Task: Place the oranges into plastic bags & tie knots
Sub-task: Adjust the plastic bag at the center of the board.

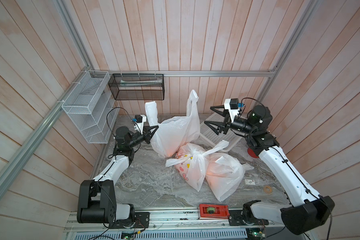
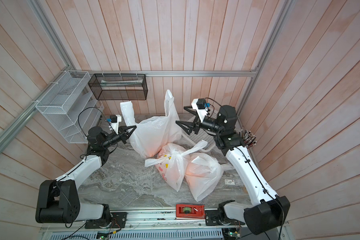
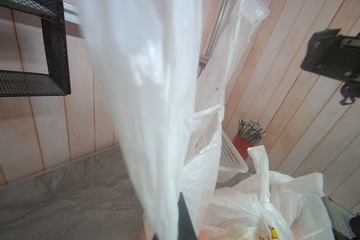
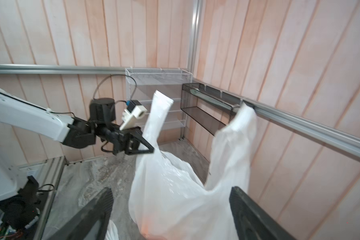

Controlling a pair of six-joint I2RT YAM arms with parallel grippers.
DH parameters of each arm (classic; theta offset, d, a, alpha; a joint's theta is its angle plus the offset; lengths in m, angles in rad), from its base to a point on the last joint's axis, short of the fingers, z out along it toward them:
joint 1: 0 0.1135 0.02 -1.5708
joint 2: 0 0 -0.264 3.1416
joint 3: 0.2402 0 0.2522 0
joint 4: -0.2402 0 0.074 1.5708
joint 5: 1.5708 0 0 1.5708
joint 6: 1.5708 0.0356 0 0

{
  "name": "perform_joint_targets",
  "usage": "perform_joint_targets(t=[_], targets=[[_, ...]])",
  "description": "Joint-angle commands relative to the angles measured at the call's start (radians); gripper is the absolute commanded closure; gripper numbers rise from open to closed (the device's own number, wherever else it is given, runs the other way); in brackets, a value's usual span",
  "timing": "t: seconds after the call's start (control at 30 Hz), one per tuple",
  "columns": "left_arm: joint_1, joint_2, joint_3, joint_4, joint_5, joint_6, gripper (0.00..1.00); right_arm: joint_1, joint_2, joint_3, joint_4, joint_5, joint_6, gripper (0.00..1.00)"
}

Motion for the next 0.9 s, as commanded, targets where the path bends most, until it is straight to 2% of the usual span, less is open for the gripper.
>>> perform_joint_targets(t=[0.0,0.1,0.27,0.43,0.63,0.87], targets=[[0.005,0.017,0.029,0.005,0.052,0.011,1.0,-0.078,0.047,-0.066,0.101,-0.053,-0.052,0.07],[0.009,0.02,0.031,-0.001,0.06,0.018,1.0,-0.12,0.132,-0.056,0.144,-0.077,-0.115,0.02],[0.016,0.022,0.039,-0.015,0.071,0.022,1.0,-0.136,0.328,0.097,0.179,-0.118,-0.131,0.02],[0.018,0.034,0.055,-0.026,0.081,0.023,1.0,-0.1,0.467,0.202,0.26,-0.216,-0.123,0.02],[0.019,0.055,0.074,-0.035,0.086,0.033,1.0,-0.048,0.586,0.321,0.273,-0.252,-0.132,0.02],[0.022,0.077,0.098,-0.029,0.097,0.03,1.0,-0.002,0.711,0.47,0.248,-0.296,-0.129,0.09]])
